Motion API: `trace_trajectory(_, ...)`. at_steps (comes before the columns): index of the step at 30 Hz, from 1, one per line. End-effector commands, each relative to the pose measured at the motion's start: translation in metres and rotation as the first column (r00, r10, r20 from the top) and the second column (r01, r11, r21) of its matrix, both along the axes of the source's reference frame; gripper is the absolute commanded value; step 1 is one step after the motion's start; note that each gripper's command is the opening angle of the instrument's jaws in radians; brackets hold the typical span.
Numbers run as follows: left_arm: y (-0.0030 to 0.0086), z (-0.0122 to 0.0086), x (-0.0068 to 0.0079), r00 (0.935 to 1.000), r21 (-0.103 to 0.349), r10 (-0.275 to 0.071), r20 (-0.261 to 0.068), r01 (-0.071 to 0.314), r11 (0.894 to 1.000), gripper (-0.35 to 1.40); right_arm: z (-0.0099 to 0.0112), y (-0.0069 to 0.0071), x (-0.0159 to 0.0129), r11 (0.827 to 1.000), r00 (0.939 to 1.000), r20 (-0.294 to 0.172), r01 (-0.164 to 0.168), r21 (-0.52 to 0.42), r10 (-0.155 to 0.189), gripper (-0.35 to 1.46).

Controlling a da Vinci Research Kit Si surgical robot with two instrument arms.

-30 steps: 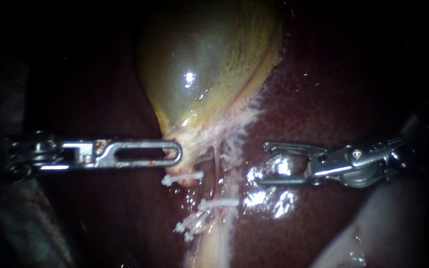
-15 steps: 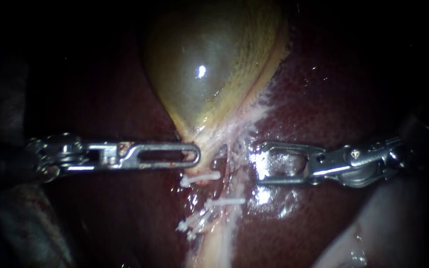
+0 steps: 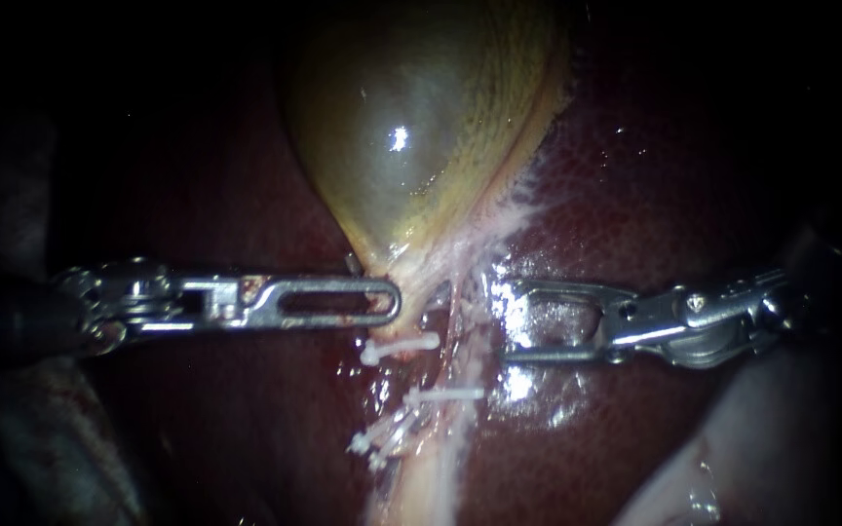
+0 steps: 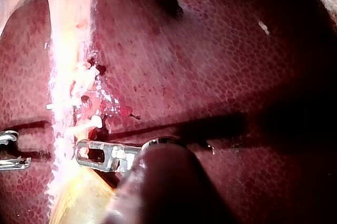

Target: Going back first clip right tube

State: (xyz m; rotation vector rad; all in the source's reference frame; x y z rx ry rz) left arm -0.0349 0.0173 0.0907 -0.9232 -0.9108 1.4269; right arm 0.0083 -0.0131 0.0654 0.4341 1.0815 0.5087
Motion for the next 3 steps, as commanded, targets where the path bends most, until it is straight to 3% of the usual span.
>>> trace_trajectory(1, 0.0000, 0.0000, 0.0000, 1.0000, 0.000, 0.000, 0.001, 0.000, 1.000, -0.35, 0.0000, 0.0000, 0.0000, 1.000, 1.0000, 0.000, 0.000, 0.000, 0.000, 0.49)
trace_trajectory(3, 0.0001, 0.0001, -0.0001, 1.0000, 0.000, 0.000, 0.001, 0.000, 1.000, -0.35, 0.0000, 0.0000, 0.0000, 1.000, 1.0000, 0.000, 0.000, 0.000, 0.000, 0.49)
